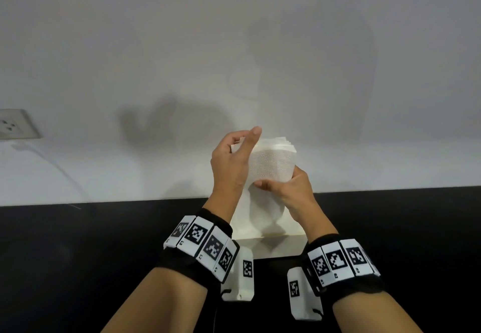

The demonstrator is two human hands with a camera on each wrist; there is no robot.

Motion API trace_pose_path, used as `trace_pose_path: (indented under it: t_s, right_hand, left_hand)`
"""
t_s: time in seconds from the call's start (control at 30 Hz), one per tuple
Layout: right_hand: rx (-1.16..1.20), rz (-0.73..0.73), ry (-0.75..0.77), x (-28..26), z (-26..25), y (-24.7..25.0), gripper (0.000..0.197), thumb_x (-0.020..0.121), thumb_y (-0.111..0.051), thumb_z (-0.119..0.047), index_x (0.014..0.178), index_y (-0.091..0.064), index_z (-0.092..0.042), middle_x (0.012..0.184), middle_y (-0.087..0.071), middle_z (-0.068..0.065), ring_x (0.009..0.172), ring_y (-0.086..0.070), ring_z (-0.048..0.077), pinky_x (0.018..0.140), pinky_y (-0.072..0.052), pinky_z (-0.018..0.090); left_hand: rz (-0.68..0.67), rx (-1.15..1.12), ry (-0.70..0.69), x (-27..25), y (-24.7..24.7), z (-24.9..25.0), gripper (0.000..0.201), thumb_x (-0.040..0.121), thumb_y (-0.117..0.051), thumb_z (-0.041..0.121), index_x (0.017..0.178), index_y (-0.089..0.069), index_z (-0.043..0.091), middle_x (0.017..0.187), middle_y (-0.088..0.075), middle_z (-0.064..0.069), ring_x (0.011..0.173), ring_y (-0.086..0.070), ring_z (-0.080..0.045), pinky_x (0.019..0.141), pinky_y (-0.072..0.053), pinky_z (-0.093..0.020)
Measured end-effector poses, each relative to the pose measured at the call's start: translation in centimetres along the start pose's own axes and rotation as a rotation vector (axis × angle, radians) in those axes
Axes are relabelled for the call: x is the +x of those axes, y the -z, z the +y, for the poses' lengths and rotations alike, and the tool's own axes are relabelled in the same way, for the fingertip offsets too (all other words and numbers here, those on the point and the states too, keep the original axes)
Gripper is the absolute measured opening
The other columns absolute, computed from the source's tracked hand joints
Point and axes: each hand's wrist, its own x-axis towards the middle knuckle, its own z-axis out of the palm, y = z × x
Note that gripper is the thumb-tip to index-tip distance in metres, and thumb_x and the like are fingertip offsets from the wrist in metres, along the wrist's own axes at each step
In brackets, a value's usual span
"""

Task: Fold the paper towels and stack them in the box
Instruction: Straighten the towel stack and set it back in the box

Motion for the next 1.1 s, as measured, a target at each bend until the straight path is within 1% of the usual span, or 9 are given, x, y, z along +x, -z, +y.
trace_pose_path:
  t_s: [0.13, 0.33, 0.47, 0.53, 0.6, 0.7, 0.83, 0.93, 1.1]
  right_hand:
    - [0.028, 0.007, 0.010, 0.3, 0.1, 0.3, 0.039, 0.064, -0.082, -0.002, 0.084, -0.060, -0.027, 0.086, -0.066, -0.004, 0.082, -0.062, 0.013, 0.069, -0.053, 0.025]
    - [0.003, -0.050, -0.073, 0.4, 1.2, 0.4, 0.035, 0.065, -0.081, -0.001, 0.089, -0.065, -0.022, 0.096, -0.070, 0.003, 0.097, -0.065, 0.027, 0.086, -0.054, 0.039]
    - [-0.015, -0.036, -0.093, 0.8, 1.3, 0.2, 0.029, 0.066, -0.082, -0.005, 0.085, -0.067, -0.021, 0.095, -0.071, 0.005, 0.097, -0.065, 0.028, 0.088, -0.054, 0.042]
    - [-0.038, -0.022, -0.096, 1.0, 1.2, 0.1, 0.028, 0.065, -0.083, -0.009, 0.084, -0.066, -0.020, 0.093, -0.070, 0.003, 0.094, -0.064, 0.025, 0.086, -0.054, 0.040]
    - [-0.033, 0.000, -0.109, 1.0, 1.1, 0.2, 0.028, 0.065, -0.083, -0.010, 0.083, -0.065, -0.020, 0.091, -0.069, 0.002, 0.093, -0.063, 0.023, 0.083, -0.053, 0.035]
    - [0.011, 0.002, -0.099, 0.8, 1.0, 0.4, 0.028, 0.066, -0.081, -0.007, 0.087, -0.067, -0.018, 0.094, -0.070, 0.003, 0.095, -0.063, 0.023, 0.082, -0.052, 0.032]
    - [-0.024, -0.029, -0.091, 0.5, 0.7, 0.2, 0.029, 0.066, -0.082, -0.008, 0.088, -0.066, -0.020, 0.092, -0.070, 0.003, 0.094, -0.065, 0.024, 0.085, -0.054, 0.039]
    - [-0.019, -0.014, -0.065, 0.7, 0.5, 0.1, 0.031, 0.067, -0.081, -0.007, 0.090, -0.066, -0.021, 0.092, -0.070, 0.003, 0.091, -0.066, 0.022, 0.084, -0.055, 0.039]
    - [-0.046, -0.076, -0.109, 0.5, 1.4, 0.5, 0.034, 0.066, -0.080, -0.003, 0.092, -0.065, -0.019, 0.094, -0.070, 0.004, 0.094, -0.066, 0.023, 0.084, -0.055, 0.037]
  left_hand:
    - [0.075, 0.059, -0.014, 0.6, -0.5, 0.0, 0.020, 0.082, -0.068, 0.021, 0.063, -0.062, 0.024, 0.071, -0.061, 0.012, 0.074, -0.054, -0.006, 0.075, -0.041, -0.021]
    - [0.111, -0.030, 0.095, 0.3, 0.2, -0.7, 0.022, 0.088, -0.055, 0.016, 0.068, -0.056, 0.026, 0.070, -0.061, 0.010, 0.073, -0.053, -0.015, 0.069, -0.041, -0.031]
    - [0.053, -0.169, 0.153, -0.1, 0.1, 0.2, 0.021, 0.088, -0.044, 0.013, 0.074, -0.056, 0.022, 0.070, -0.065, 0.005, 0.068, -0.056, -0.014, 0.053, -0.043, -0.019]
    - [0.016, -0.242, 0.132, 0.0, 0.0, 0.1, 0.014, 0.080, -0.047, 0.029, 0.078, -0.057, 0.021, 0.079, -0.066, -0.003, 0.073, -0.058, -0.018, 0.060, -0.045, -0.023]
    - [-0.025, -0.244, 0.056, -0.1, 0.3, -0.6, 0.041, 0.068, -0.053, 0.059, 0.088, -0.056, 0.023, 0.095, -0.063, -0.013, 0.082, -0.058, -0.019, 0.068, -0.046, -0.028]
    - [-0.118, -0.161, -0.006, -0.7, 0.9, -2.3, 0.084, 0.039, -0.066, 0.084, 0.098, -0.050, 0.027, 0.096, -0.059, 0.001, 0.084, -0.058, -0.008, 0.072, -0.049, -0.020]
    - [-0.175, -0.126, 0.079, -1.5, 1.2, -3.7, 0.095, 0.024, -0.080, 0.071, 0.102, -0.048, 0.029, 0.096, -0.062, 0.004, 0.089, -0.062, -0.011, 0.070, -0.052, -0.018]
    - [-0.168, -0.137, 0.086, -1.3, 0.9, -3.2, 0.075, 0.038, -0.081, 0.047, 0.102, -0.049, 0.028, 0.097, -0.062, 0.003, 0.091, -0.062, -0.013, 0.072, -0.053, -0.020]
    - [-0.205, -0.029, 0.130, -1.5, 1.4, -3.8, 0.064, 0.049, -0.085, 0.035, 0.104, -0.055, 0.025, 0.101, -0.065, 0.002, 0.096, -0.063, -0.014, 0.073, -0.055, -0.023]
